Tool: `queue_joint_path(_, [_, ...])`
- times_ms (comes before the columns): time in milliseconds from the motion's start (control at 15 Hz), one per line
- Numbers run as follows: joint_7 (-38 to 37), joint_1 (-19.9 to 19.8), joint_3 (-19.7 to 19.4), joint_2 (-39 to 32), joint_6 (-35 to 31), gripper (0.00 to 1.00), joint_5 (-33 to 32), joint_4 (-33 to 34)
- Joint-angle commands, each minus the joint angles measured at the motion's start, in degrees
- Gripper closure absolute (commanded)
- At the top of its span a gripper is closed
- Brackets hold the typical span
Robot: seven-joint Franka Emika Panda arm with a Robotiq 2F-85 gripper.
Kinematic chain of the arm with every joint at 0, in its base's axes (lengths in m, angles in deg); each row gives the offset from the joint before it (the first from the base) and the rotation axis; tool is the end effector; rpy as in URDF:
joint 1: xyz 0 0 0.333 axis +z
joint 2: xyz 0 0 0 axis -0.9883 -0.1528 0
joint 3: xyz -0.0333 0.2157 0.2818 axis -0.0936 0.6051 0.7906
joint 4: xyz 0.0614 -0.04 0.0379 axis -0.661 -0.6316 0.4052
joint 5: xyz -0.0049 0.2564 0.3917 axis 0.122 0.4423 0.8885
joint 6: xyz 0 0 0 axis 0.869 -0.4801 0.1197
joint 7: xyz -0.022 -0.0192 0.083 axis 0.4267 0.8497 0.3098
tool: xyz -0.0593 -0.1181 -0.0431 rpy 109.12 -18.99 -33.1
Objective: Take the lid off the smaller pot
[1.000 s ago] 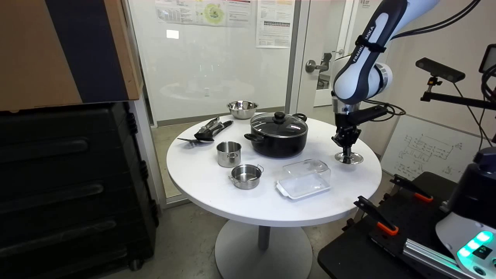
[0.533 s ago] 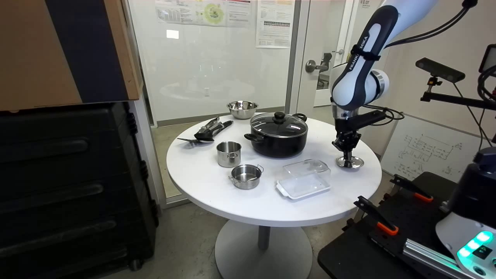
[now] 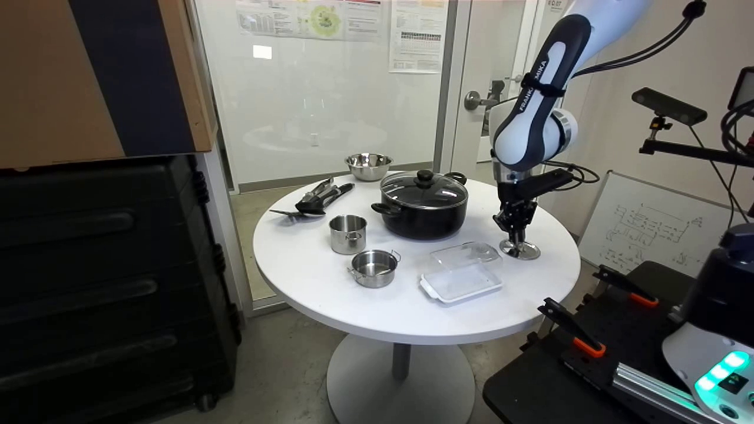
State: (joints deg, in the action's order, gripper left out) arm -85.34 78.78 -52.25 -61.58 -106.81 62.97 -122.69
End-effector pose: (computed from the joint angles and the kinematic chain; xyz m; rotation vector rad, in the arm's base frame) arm 0.4792 -0.1229 0.0596 2.9576 -0.1990 -0.2939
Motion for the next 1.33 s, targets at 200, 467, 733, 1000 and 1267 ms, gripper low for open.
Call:
queue_joint_path(200, [-0.21,0.86,-0.17,1.77,-1.4,0.27,0.85,-0.6])
queue_joint_path(467, [0.02,3.36,1.05,10.67,0.72,0.01,-0.77,-2.49])
queue_joint_path(733, [1.09,5.02,4.53,19.1,2.53,0.0,-0.67,-3.44])
queue_joint_path(1000, [0.65,4.23,7.46,19.58,2.36,0.0,0.07,-1.87])
queue_joint_path(1267, [0.9,4.27,8.94,23.16,3.06,0.0,0.22,-3.31])
